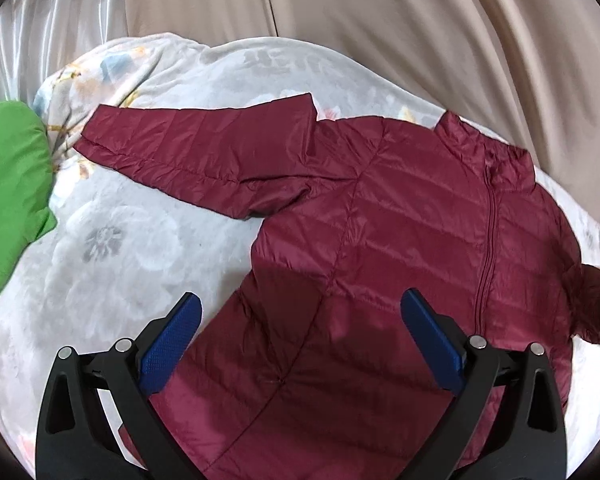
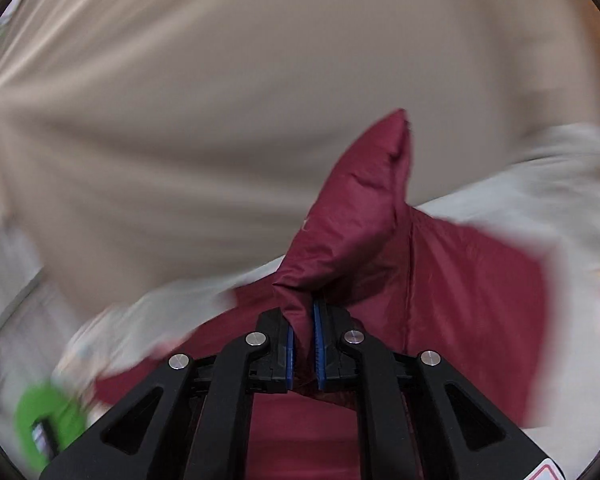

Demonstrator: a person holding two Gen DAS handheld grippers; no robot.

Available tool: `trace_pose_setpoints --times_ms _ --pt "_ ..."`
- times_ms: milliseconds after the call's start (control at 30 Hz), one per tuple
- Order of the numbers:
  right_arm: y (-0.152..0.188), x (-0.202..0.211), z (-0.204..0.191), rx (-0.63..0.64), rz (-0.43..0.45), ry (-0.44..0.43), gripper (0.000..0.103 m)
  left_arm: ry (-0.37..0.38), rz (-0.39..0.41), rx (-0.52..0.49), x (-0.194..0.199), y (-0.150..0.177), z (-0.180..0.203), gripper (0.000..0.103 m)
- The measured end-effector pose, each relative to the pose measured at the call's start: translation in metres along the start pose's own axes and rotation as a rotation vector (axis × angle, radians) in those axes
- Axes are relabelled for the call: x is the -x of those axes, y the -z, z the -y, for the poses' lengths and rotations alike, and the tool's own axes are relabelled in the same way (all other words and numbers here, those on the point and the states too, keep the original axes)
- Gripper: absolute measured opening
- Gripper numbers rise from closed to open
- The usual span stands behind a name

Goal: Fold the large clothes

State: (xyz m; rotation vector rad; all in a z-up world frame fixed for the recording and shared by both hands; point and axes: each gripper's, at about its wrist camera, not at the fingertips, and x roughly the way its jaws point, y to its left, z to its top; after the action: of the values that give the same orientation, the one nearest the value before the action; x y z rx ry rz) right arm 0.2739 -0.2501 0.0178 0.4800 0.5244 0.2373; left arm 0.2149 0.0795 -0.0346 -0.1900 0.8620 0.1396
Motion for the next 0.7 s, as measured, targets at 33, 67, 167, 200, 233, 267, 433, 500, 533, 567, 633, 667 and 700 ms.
trace_pose_setpoints --times_ms 33,67,167,200,233,267,433,500,533,567,633,667,700 --pt "0.013 -0.027 -0.019 0.035 -0.058 -0.030 0.018 0.011 -0.002 0.008 -0.002 -0.003 -0.004 0.098" --pt "0.032 -0.057 -0.038 0.075 -0.122 -0.042 0.029 0.019 -0.005 0.011 -0.004 -0.006 -0.007 0.098" --pt "0.094 -0.118 -0.065 0.128 -0.280 -0.007 0.037 0.063 -0.040 0.032 -0.018 -0.012 -0.018 0.098" --pt "0.102 -0.120 -0.064 0.114 -0.291 -0.012 0.037 0.084 -0.061 0.047 -0.025 -0.013 -0.021 0.098" --pt "0.110 -0.116 -0.061 0.092 -0.289 -0.024 0.037 0.107 -0.074 0.061 -0.029 -0.014 -0.023 0.098" --pt "0.117 -0.105 -0.060 0.071 -0.277 -0.021 0.040 0.126 -0.087 0.078 -0.035 -0.014 -0.023 0.098" --pt "0.127 -0.034 0.001 -0.121 -0.185 0.107 0.056 0.249 -0.173 0.191 -0.069 -0.015 -0.013 0.098" --pt "0.124 -0.012 0.037 -0.205 -0.163 0.183 0.057 0.288 -0.218 0.222 -0.086 -0.013 -0.001 0.098" --pt "0.121 -0.004 0.054 -0.248 -0.149 0.215 0.058 0.302 -0.233 0.233 -0.092 -0.012 0.004 0.097" --pt "0.123 -0.001 0.063 -0.275 -0.141 0.234 0.058 0.315 -0.247 0.251 -0.099 -0.012 0.010 0.096" --pt "0.115 0.010 0.090 -0.323 -0.113 0.283 0.058 0.335 -0.235 0.265 -0.104 -0.012 0.018 0.082" --pt "0.109 0.012 0.102 -0.333 -0.099 0.305 0.058 0.346 -0.225 0.254 -0.106 -0.014 0.022 0.074" --pt "0.107 0.012 0.109 -0.336 -0.095 0.315 0.058 0.379 -0.204 0.223 -0.107 -0.017 0.029 0.054"
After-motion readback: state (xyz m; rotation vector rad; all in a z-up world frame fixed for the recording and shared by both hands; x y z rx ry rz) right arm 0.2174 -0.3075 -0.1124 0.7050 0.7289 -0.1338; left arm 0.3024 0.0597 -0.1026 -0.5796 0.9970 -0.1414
